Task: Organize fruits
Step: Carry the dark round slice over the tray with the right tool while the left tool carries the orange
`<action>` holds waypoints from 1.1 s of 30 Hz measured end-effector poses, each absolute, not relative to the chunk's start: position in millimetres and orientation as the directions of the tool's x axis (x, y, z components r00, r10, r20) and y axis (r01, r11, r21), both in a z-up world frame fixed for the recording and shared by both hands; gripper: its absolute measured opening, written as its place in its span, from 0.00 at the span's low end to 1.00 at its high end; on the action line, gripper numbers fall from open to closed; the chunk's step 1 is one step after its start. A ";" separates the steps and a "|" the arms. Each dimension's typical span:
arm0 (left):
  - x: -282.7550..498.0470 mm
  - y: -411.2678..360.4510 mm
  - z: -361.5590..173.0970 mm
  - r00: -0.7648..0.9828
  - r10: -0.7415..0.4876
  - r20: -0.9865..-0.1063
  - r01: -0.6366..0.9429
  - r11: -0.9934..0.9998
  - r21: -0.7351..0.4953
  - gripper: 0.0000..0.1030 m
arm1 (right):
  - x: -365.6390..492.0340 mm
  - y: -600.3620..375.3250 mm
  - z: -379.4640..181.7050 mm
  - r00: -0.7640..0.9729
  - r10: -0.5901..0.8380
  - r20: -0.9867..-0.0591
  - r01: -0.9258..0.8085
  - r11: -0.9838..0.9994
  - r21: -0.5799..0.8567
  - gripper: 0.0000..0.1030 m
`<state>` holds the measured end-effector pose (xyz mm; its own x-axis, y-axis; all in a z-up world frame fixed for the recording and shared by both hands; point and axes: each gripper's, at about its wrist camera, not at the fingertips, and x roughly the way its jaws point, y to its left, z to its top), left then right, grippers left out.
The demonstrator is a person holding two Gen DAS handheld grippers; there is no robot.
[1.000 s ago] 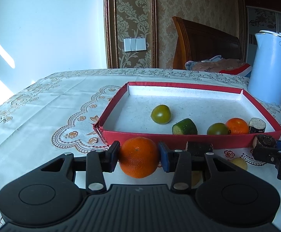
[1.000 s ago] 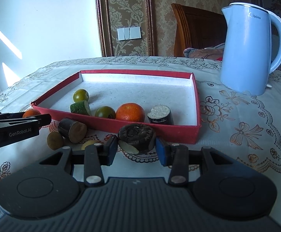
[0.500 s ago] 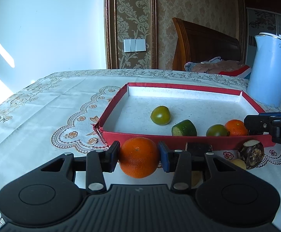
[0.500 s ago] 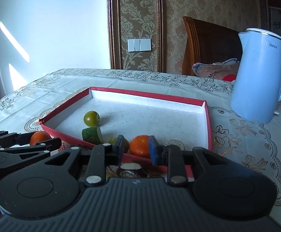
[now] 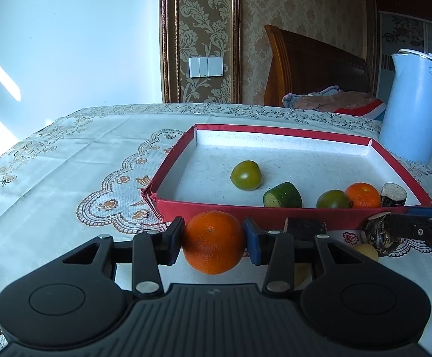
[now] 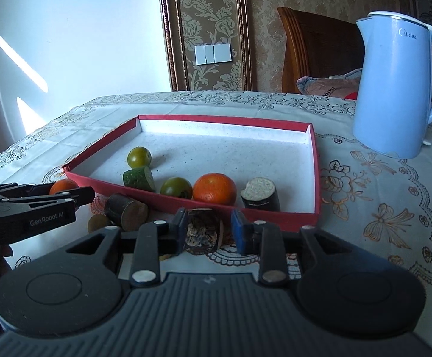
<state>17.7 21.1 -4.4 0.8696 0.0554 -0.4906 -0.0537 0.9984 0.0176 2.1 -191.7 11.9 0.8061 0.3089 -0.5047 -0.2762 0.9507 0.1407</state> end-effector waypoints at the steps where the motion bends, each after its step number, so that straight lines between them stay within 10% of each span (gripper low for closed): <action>1: 17.8 20.8 -4.3 0.870 0.056 -0.491 -0.054 0.998 0.018 0.41 | 1.7 -190.3 10.3 0.800 0.317 -0.509 -0.281 0.948 0.148 0.29; 33: 15.9 20.6 7.2 0.889 0.073 -0.453 -0.072 0.997 0.020 0.41 | 7.1 -174.5 36.3 0.845 0.319 -0.430 -0.298 0.947 0.118 0.33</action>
